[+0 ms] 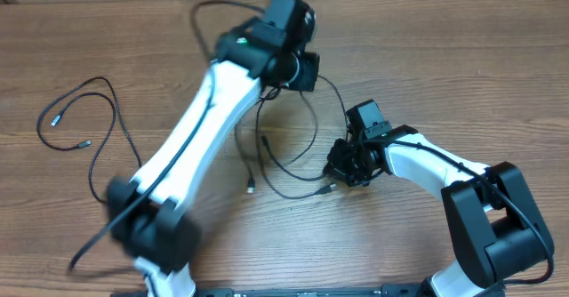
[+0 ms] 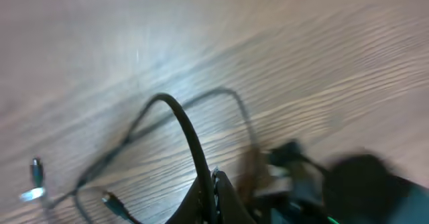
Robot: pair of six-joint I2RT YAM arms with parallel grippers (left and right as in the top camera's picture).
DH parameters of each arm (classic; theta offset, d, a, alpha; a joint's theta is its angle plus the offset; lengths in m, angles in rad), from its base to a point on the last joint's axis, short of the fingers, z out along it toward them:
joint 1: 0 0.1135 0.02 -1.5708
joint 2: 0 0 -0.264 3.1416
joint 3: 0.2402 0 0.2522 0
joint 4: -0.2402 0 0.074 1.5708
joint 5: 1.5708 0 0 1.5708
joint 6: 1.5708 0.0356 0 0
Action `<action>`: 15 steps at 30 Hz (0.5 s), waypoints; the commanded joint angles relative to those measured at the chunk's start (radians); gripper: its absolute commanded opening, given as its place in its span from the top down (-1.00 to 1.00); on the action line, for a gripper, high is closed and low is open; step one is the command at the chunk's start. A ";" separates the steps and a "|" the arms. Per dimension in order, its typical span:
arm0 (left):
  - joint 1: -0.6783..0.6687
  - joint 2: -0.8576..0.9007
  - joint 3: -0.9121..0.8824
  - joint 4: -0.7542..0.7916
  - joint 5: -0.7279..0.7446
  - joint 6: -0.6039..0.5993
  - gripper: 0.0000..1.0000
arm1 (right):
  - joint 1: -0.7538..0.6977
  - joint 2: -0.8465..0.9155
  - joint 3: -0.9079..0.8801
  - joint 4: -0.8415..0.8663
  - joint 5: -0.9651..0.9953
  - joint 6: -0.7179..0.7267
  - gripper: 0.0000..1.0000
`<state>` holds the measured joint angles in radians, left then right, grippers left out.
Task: Untangle cables
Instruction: 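Pull the grasped cable far left with the left gripper and release it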
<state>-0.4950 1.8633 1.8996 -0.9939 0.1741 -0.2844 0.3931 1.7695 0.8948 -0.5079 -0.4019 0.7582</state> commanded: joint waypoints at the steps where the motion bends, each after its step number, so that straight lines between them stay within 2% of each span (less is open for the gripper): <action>1: 0.004 -0.167 0.029 0.011 -0.029 0.019 0.92 | -0.002 0.011 -0.018 0.002 0.042 -0.003 0.85; 5: 0.004 -0.315 0.029 0.029 -0.056 0.029 0.91 | -0.002 0.011 -0.018 0.003 0.041 -0.003 0.92; 15: 0.004 -0.679 0.029 0.180 -0.280 0.038 0.92 | -0.002 0.011 -0.018 0.003 0.042 -0.003 0.92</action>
<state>-0.4957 1.2858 1.9121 -0.8600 0.0082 -0.2687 0.3935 1.7695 0.8944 -0.5079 -0.3920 0.7586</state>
